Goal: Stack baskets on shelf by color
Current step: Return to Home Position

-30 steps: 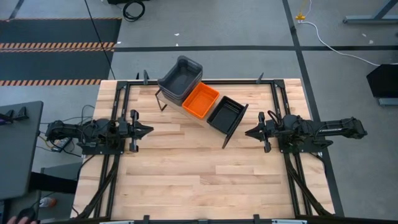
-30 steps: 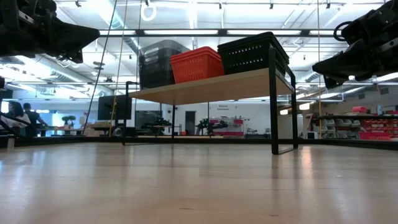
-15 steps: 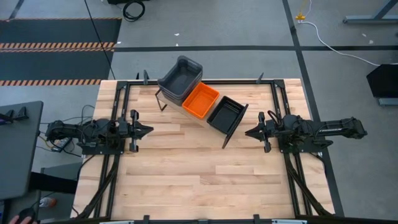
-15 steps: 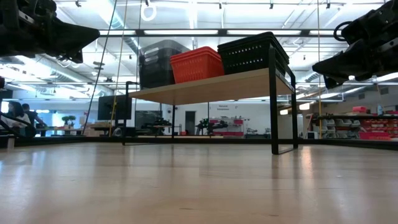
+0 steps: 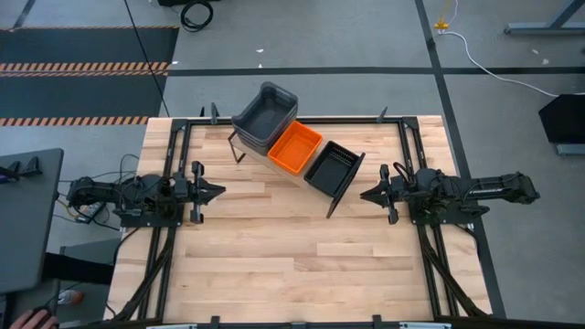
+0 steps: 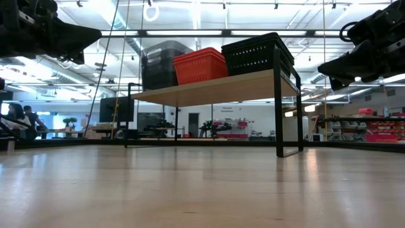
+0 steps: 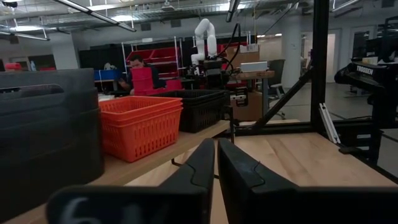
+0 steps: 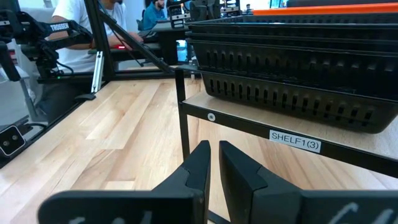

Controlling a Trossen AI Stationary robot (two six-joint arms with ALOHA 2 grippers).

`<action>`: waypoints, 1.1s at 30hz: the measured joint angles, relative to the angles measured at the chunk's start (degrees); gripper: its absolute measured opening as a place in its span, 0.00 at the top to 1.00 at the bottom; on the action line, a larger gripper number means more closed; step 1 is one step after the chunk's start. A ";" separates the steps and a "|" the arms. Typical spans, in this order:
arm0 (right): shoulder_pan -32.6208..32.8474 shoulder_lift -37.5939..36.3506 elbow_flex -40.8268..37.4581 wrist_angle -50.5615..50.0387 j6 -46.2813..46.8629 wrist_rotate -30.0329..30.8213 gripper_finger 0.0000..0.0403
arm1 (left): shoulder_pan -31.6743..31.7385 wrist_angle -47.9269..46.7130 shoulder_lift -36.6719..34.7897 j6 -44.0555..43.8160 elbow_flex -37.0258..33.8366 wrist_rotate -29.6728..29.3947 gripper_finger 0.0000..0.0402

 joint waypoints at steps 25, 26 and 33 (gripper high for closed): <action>0.01 0.01 0.00 -0.01 -0.09 0.00 0.90 | 0.01 0.00 0.00 0.03 0.00 -0.02 0.92; 0.01 0.01 0.00 0.00 -0.10 0.01 0.90 | 0.01 0.02 -0.01 0.04 0.00 -0.01 0.92; -0.01 0.01 0.00 -0.01 -0.11 0.01 0.90 | 0.01 0.01 0.00 0.01 -0.01 0.00 0.93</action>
